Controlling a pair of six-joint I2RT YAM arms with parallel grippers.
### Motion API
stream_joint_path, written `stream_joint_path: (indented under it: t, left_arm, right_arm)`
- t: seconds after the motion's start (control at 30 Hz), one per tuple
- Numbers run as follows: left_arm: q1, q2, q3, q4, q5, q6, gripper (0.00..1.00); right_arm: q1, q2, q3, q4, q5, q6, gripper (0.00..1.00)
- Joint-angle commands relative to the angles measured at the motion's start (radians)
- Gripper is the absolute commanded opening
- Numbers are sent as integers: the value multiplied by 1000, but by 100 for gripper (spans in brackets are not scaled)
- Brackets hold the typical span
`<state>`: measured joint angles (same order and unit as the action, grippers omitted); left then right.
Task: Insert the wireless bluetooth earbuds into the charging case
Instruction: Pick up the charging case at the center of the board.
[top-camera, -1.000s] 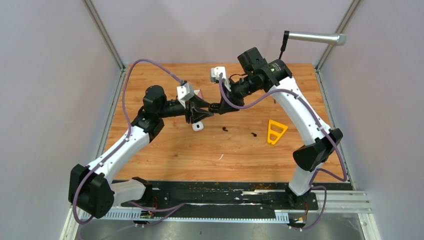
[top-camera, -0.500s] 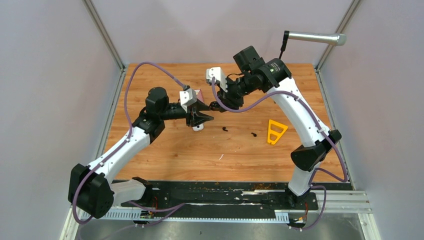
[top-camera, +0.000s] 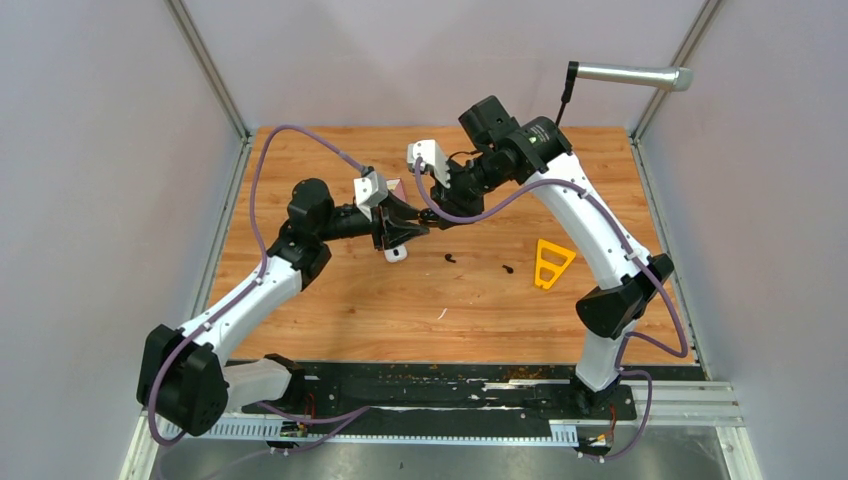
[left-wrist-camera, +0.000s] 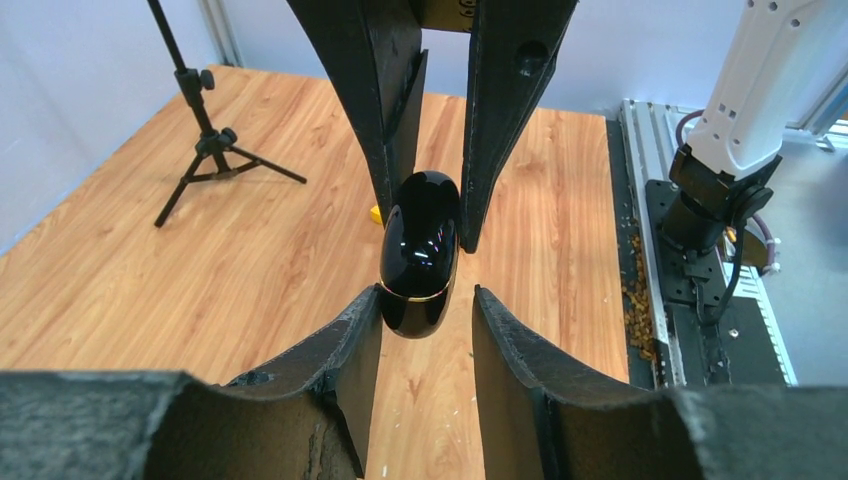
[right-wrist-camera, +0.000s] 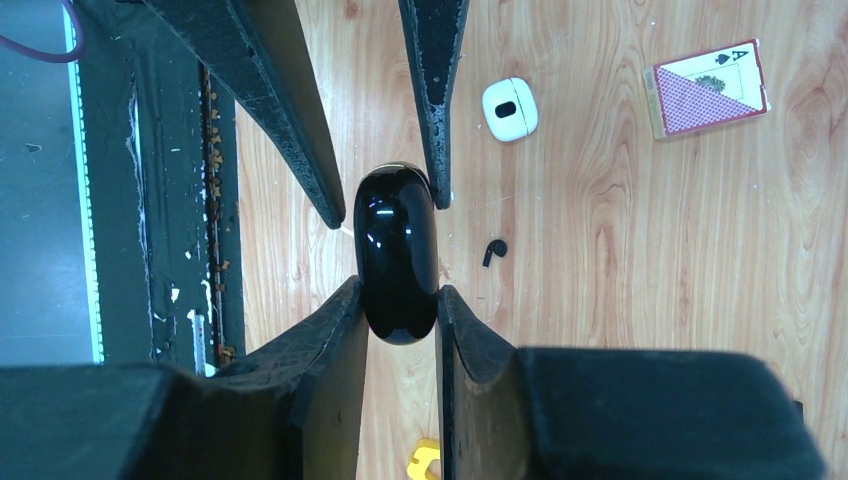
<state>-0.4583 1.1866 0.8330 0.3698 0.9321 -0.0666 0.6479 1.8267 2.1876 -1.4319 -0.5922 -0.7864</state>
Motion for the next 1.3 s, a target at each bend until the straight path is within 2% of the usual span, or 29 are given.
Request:
stream_joint_path:
  t: [0.0,0.33,0.53,0.77,1.13,1.27]
  left_arm:
    - [-10,7,8,69,9,-26,45]
    - [-10,26,6,94,10,-50,42]
    - [-14,33,8,98,6,-47,46]
    - [-19,44,11,100,6,-39,43]
    - [-20,58,11,110,3,-46,48]
    - [-20,59,11,114,2,-46,46]
  right_arm:
    - [7,10,53,-3,14,7,0]
    - [16,15,60,-4,26,13,0]
    - [15,18,66,2,26,19,0]
    - [16,19,68,4,33,22,0]
    - [16,11,69,7,37,24,0]
    - [17,10,71,8,38,24,0]
